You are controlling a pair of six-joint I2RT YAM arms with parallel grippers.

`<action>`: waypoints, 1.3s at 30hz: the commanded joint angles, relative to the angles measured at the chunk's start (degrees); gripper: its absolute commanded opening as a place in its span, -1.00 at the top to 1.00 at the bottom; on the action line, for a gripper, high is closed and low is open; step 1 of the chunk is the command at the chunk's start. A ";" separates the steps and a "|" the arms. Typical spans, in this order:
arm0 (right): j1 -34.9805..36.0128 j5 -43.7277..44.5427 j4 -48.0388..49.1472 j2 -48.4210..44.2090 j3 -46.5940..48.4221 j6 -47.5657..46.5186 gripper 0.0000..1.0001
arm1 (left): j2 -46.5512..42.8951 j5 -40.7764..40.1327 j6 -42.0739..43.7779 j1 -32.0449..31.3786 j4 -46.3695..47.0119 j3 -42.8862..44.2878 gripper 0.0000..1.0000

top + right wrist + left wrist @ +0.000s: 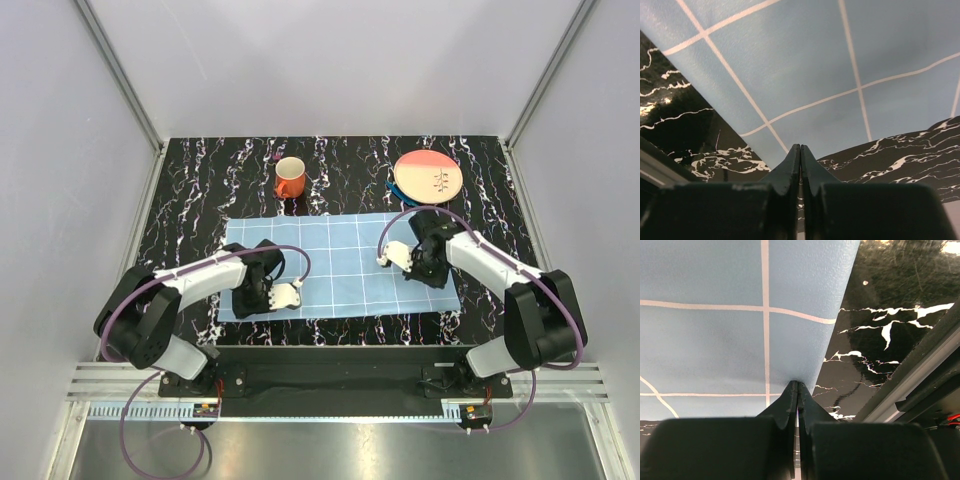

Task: Set the dinner table for one person
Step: Flatten out the napkin at the center of the board.

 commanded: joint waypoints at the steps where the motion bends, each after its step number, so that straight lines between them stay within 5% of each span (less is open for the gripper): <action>1: 0.29 0.66 -1.77 -1.41 -2.30 -2.00 0.91 | 1.54 -3.82 1.47 0.86 0.88 0.24 1.00; 39: -1.11 -1.36 2.98 4.48 -8.45 2.92 0.99 | 5.49 -5.40 3.31 2.97 0.17 6.57 1.00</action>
